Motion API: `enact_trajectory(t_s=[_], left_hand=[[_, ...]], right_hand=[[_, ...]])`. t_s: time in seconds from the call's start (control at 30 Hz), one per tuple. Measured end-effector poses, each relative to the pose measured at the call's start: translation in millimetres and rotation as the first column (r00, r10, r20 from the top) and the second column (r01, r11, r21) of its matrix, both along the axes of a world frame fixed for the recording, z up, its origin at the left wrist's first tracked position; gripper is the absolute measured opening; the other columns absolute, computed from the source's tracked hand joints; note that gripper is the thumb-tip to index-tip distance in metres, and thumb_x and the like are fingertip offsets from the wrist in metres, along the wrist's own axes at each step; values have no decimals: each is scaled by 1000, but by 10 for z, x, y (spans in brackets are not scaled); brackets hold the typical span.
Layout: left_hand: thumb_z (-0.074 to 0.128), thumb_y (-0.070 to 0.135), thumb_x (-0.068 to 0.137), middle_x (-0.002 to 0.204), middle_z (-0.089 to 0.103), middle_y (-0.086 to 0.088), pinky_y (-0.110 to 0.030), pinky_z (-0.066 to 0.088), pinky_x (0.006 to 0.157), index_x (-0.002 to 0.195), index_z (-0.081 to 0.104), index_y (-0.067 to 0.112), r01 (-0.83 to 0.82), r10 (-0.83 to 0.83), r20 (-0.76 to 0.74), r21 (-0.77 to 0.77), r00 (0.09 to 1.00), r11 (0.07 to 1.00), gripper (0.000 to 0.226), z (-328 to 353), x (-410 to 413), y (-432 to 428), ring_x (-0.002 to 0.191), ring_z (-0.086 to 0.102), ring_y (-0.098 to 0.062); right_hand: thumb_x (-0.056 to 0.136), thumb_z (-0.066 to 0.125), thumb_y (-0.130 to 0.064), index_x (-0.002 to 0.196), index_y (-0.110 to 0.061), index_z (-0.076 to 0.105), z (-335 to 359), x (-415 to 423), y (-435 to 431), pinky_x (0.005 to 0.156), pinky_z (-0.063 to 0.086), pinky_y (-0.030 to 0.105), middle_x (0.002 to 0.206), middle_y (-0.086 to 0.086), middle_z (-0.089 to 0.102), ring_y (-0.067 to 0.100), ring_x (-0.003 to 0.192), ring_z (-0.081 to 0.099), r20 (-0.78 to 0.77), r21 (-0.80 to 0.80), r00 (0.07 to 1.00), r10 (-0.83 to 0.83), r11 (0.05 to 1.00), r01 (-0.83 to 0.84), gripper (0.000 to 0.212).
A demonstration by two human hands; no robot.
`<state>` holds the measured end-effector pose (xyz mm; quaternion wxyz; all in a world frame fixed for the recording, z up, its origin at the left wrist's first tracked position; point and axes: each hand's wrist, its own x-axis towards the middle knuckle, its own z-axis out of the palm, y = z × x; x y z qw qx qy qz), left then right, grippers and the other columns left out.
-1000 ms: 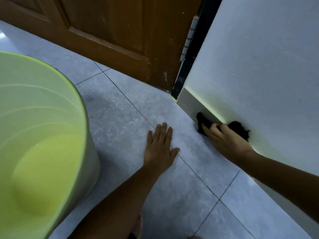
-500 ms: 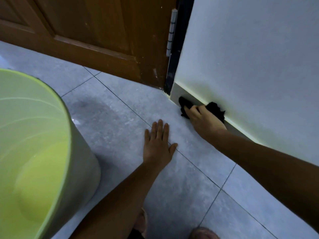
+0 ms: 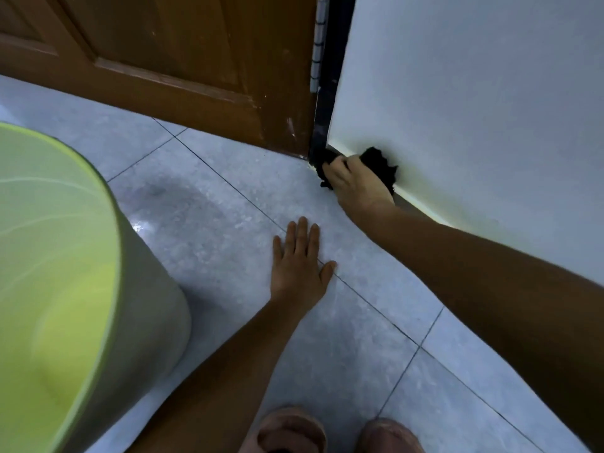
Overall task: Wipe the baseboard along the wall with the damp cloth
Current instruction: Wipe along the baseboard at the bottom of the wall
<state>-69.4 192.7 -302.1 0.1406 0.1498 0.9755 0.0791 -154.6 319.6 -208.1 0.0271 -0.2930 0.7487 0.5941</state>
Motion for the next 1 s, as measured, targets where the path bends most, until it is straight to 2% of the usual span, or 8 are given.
enact_trajectory(t_s=[0.13, 0.23, 0.3, 0.4, 0.5, 0.63, 0.8, 1.0], left_hand=[[12, 58, 93, 157, -20, -10, -48, -3, 118, 148, -16, 15, 3, -3, -4, -19, 1000, 1000, 76, 20, -10, 10, 145, -17, -28], [14, 58, 94, 158, -19, -11, -48, -2, 118, 148, -16, 14, 9, -9, -26, -29, 1000, 1000, 75, -1, -6, 2, 145, -16, -29], [14, 57, 94, 158, -19, -12, -48, -1, 118, 148, -16, 14, 11, -11, -32, -24, 999, 1000, 75, -14, 0, 4, 145, -15, -29], [15, 57, 95, 158, -17, -12, -48, -2, 118, 149, -14, 14, 15, -15, -28, -5, 999, 1000, 75, -14, 1, -4, 145, -15, -29], [19, 55, 94, 159, -14, -13, -48, -2, 117, 149, -11, 13, -13, 13, -21, -22, 1000, 1000, 76, 31, 8, 35, 146, -12, -30], [23, 44, 96, 158, -15, -14, -47, -5, 116, 148, -11, 9, -77, 77, -1, -29, 997, 997, 72, 135, 73, 217, 146, -12, -29], [20, 45, 97, 159, -17, -8, -45, -6, 117, 149, -11, 13, 89, -89, -14, 80, 996, 993, 68, 105, 275, 348, 146, -14, -27], [7, 59, 88, 159, -16, -6, -48, -7, 118, 150, -10, 20, 221, -221, -1, 56, 975, 974, 75, 9, 452, 424, 145, -16, -26]], right_hand=[[96, 43, -24, 144, -12, 37, -78, 381, 298, 96, 33, 35, 155, 7, 18, 31, 130, 27, 54, -13, 998, -37, 999, 38, 50], [97, 38, -16, 145, -5, 32, -26, 837, 637, 95, 34, 37, 158, 15, 5, 32, 129, 27, 155, 20, 986, -64, 998, 62, 49], [97, 37, -13, 145, -3, 32, 81, 1031, 813, 94, 34, 38, 157, 17, 4, 32, 127, 28, 189, 53, 980, -61, 997, 52, 50], [96, 38, -16, 144, -7, 36, 246, 961, 780, 91, 35, 36, 157, 15, 8, 31, 125, 30, 115, -11, 992, -52, 999, 54, 48], [98, 37, -23, 147, -11, 30, 257, 656, 515, 93, 34, 34, 158, 10, 9, 29, 129, 28, 51, -114, 996, -79, 990, 84, 51], [95, 45, -26, 144, -15, 38, 126, 549, 362, 94, 34, 36, 155, 8, 16, 30, 128, 27, 50, -77, 995, -88, 993, 92, 51], [97, 39, -21, 145, -10, 33, 64, 1009, 722, 95, 33, 37, 159, 12, 2, 32, 130, 26, 183, -28, 972, -151, 987, 158, 50], [96, 42, -13, 145, -9, 33, 281, 1436, 1048, 92, 34, 35, 159, 12, 0, 31, 130, 26, 240, -5, 943, -229, 971, 237, 51]])
